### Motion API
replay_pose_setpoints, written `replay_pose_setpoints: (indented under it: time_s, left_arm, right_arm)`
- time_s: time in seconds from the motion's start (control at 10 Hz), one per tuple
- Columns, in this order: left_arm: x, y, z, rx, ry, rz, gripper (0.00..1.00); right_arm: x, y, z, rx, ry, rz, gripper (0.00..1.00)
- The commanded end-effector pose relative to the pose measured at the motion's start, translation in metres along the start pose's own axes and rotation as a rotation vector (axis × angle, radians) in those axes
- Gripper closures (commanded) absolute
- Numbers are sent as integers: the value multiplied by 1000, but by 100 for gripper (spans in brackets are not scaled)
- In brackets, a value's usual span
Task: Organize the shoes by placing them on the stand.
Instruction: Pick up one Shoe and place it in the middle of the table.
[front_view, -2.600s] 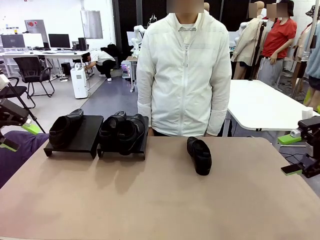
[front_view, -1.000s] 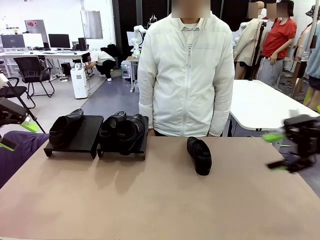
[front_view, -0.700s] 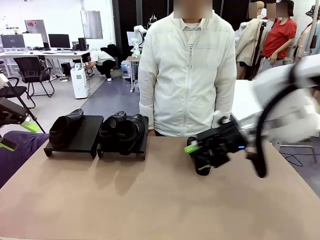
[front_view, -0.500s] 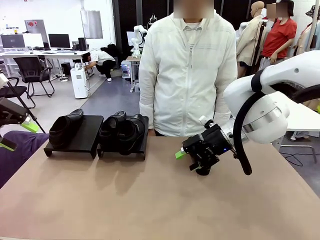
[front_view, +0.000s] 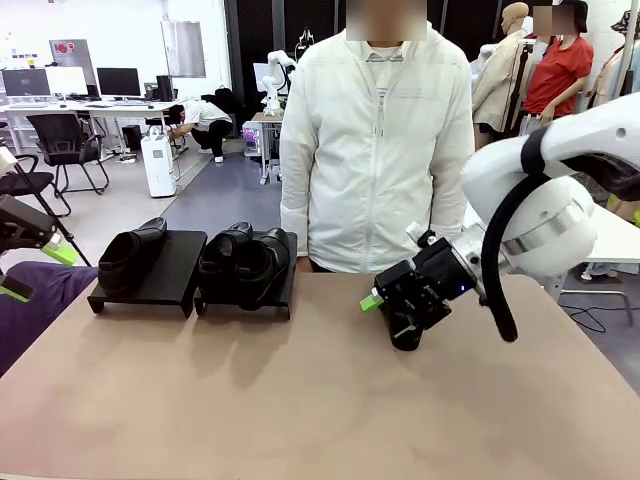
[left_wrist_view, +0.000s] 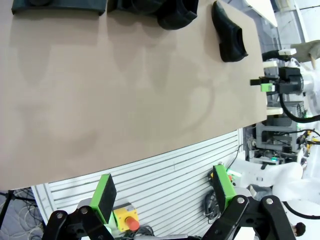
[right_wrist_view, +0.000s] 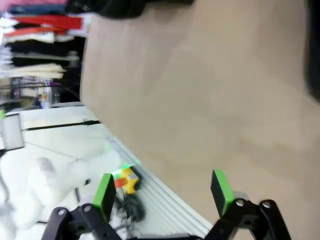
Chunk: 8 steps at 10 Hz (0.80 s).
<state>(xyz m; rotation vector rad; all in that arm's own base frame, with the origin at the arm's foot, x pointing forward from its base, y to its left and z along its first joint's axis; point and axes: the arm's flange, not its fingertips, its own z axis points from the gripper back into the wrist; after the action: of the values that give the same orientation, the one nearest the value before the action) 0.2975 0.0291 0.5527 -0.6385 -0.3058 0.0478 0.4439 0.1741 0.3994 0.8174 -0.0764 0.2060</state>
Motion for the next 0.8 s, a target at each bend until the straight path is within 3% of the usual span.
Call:
replay_pose_setpoints:
  time_s: [0.0,0.1,0.2,0.3,0.4,0.5,0.6,0.7]
  left_arm:
    - [0,0,1,-2,-3,2,0]
    - [0,0,1,-2,-3,2,0]
    - [0,0,1,-2,-3,2,0]
    - [0,0,1,-2,-3,2,0]
    - [0,0,1,-2,-3,2,0]
    - [0,0,1,-2,-3,2,0]
    - [0,0,1,-2,-3,2,0]
    - [0,0,1,-2,-3,2,0]
  right_arm:
    - [51,36,22,-244,82,-23,0]
    - [77,49,35,-416,43,-33,0]
    - [94,51,33,-424,49,-42,0]
    - [112,46,18,-544,-11,-89,0]
    - [121,42,-1,-550,-17,-27,0]
    - [124,42,-20,-513,-107,59,0]
    - [104,42,28,-516,-20,-25,0]
    - [104,42,28,-516,-20,-25,0]
